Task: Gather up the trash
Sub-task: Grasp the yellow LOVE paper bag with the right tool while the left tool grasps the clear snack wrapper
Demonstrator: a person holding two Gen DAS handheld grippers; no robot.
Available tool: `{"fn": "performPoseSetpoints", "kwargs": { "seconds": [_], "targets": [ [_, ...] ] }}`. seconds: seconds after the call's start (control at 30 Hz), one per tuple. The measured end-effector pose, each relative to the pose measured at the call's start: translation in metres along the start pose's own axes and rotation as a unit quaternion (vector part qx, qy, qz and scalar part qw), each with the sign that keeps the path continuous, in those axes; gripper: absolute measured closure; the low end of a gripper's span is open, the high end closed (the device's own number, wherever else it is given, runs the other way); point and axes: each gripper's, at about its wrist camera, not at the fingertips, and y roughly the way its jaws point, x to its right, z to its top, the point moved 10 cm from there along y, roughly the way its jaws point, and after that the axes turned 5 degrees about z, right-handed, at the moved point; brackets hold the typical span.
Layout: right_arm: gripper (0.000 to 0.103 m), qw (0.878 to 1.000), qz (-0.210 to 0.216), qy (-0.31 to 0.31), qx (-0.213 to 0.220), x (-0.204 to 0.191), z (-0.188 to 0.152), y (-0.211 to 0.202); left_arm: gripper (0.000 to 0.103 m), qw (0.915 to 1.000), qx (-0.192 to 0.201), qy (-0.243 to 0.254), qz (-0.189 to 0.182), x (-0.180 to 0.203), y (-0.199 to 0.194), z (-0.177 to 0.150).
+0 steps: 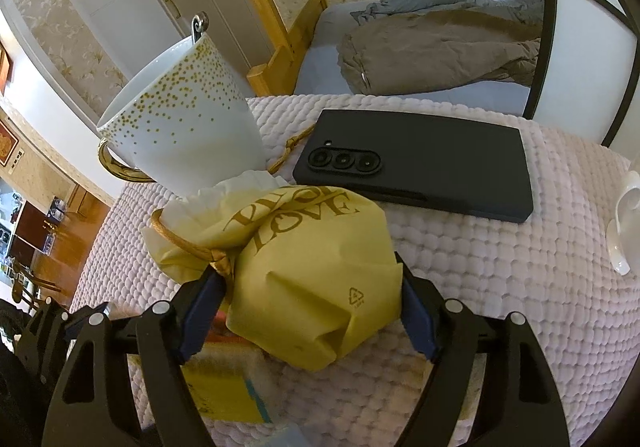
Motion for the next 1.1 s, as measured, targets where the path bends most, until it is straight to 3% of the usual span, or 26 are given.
{"fn": "performPoseSetpoints", "kwargs": {
  "seconds": [0.07, 0.23, 0.4, 0.5, 0.9, 1.1],
  "targets": [
    [0.026, 1.000, 0.000, 0.000, 0.000, 0.000, 0.000, 0.000, 0.014, 0.9988, 0.001, -0.025, -0.042, -0.002, -0.009, 0.000],
    [0.026, 1.000, -0.001, 0.002, -0.001, -0.001, 0.001, -0.001, 0.014, 0.9978, -0.010, -0.061, -0.023, -0.026, -0.004, -0.004],
    [0.026, 1.000, -0.004, -0.002, -0.002, -0.004, 0.003, -0.001, 0.015, 0.9943, 0.000, -0.097, -0.046, -0.031, -0.003, 0.005],
    [0.026, 1.000, -0.004, -0.001, -0.002, -0.004, 0.004, -0.001, 0.030, 0.9955, 0.003, -0.089, -0.034, -0.028, 0.003, 0.017],
    [0.027, 1.000, -0.011, -0.011, -0.008, -0.005, 0.007, 0.006, 0.076, 0.9915, -0.015, -0.122, -0.045, -0.028, 0.022, 0.026],
    [0.045, 1.000, 0.004, -0.013, 0.013, -0.009, 0.007, -0.004, 0.078, 0.9903, -0.013, -0.129, -0.051, -0.027, 0.017, 0.024]
  ]
}}
